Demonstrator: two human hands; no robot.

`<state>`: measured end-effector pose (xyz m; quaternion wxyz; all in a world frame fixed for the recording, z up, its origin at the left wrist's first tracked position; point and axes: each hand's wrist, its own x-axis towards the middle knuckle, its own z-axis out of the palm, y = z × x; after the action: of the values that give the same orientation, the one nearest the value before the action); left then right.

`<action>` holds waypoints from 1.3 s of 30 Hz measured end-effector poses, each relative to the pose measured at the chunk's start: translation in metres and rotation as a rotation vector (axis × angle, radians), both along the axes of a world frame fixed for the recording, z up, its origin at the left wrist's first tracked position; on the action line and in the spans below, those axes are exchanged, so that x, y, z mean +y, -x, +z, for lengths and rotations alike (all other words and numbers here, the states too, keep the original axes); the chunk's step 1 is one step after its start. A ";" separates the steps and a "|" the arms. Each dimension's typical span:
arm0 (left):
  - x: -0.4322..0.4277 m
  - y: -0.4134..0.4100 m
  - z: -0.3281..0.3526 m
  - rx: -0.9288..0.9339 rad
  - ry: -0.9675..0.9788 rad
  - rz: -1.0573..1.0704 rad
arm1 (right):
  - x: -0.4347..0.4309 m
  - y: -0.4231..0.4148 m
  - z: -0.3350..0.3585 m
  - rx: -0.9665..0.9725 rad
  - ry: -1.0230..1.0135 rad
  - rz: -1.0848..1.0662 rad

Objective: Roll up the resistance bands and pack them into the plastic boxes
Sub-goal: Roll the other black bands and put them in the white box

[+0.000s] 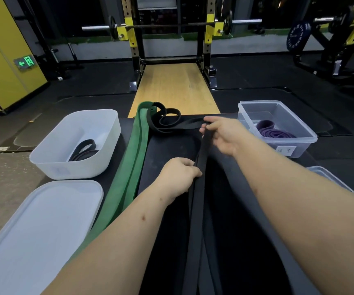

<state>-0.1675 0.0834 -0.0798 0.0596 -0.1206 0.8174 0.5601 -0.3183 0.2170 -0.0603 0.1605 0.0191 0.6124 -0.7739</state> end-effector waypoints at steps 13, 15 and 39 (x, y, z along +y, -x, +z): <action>-0.005 0.000 -0.007 0.031 -0.115 0.038 | -0.060 0.051 0.041 0.620 -1.579 0.160; -0.008 0.002 -0.005 0.022 -0.120 0.036 | -0.076 0.052 0.030 0.642 -1.500 0.357; -0.016 0.009 -0.016 0.034 -0.249 0.025 | -0.085 0.098 0.047 0.429 -0.903 -0.069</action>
<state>-0.1761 0.0673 -0.0958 0.0536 -0.1129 0.7408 0.6600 -0.4164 0.1316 -0.0137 -0.0188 -0.0526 0.9045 -0.4228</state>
